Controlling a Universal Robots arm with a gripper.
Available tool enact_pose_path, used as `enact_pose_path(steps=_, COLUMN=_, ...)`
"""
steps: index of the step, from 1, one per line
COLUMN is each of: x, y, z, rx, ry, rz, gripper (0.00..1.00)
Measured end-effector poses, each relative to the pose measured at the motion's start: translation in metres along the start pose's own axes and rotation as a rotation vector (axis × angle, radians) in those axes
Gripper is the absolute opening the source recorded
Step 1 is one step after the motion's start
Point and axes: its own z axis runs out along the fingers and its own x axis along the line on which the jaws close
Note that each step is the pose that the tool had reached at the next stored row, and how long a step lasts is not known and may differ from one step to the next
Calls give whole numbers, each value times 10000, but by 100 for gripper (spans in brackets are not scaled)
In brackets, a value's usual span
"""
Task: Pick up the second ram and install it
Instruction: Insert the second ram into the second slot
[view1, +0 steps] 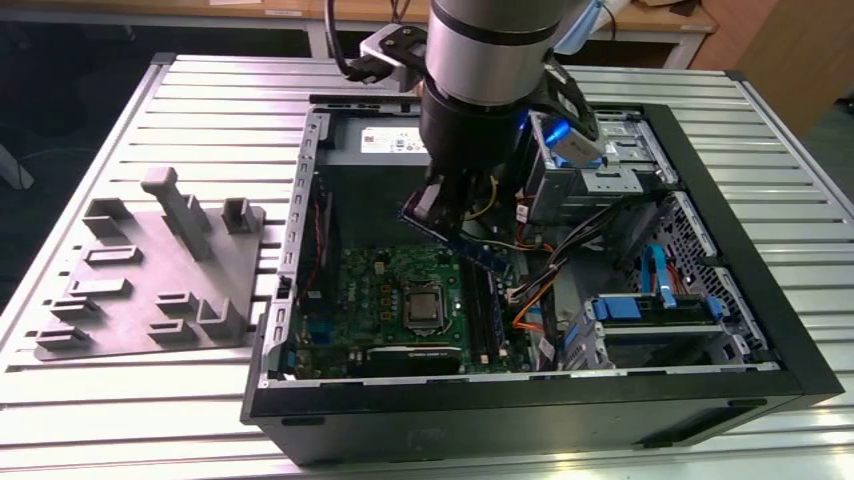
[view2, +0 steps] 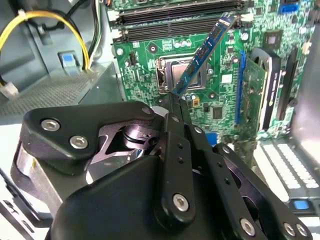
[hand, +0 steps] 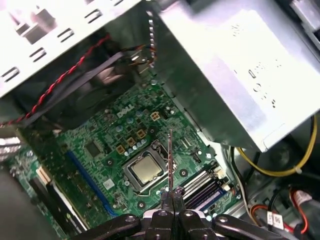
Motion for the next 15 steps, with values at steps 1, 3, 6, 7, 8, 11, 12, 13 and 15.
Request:
enact_pose_path(steps=1, x=0, y=0, z=2, rx=3, ry=-9, rz=157, gripper=8)
enact_pose_path(steps=3, x=0, y=0, z=5, rx=10, ry=-28, rz=516, gripper=8)
enact_pose_path(steps=6, x=0, y=-1, z=9, rx=22, ry=-56, rz=1029, gripper=8)
enact_pose_path(steps=7, x=0, y=-1, z=10, rx=26, ry=-65, rz=1196, gripper=8)
enact_pose_path(steps=8, x=0, y=-1, z=12, rx=30, ry=-75, rz=1370, gripper=8)
enact_pose_path(steps=11, x=0, y=-1, z=15, rx=40, ry=-102, rz=1860, gripper=8)
enact_pose_path(steps=12, x=0, y=-1, z=17, rx=43, ry=-111, rz=2026, gripper=8)
enact_pose_path(steps=13, x=1, y=-1, z=17, rx=47, ry=-119, rz=2190, gripper=8)
enact_pose_path(steps=15, x=1, y=-1, z=20, rx=55, ry=-138, rz=2542, gripper=8)
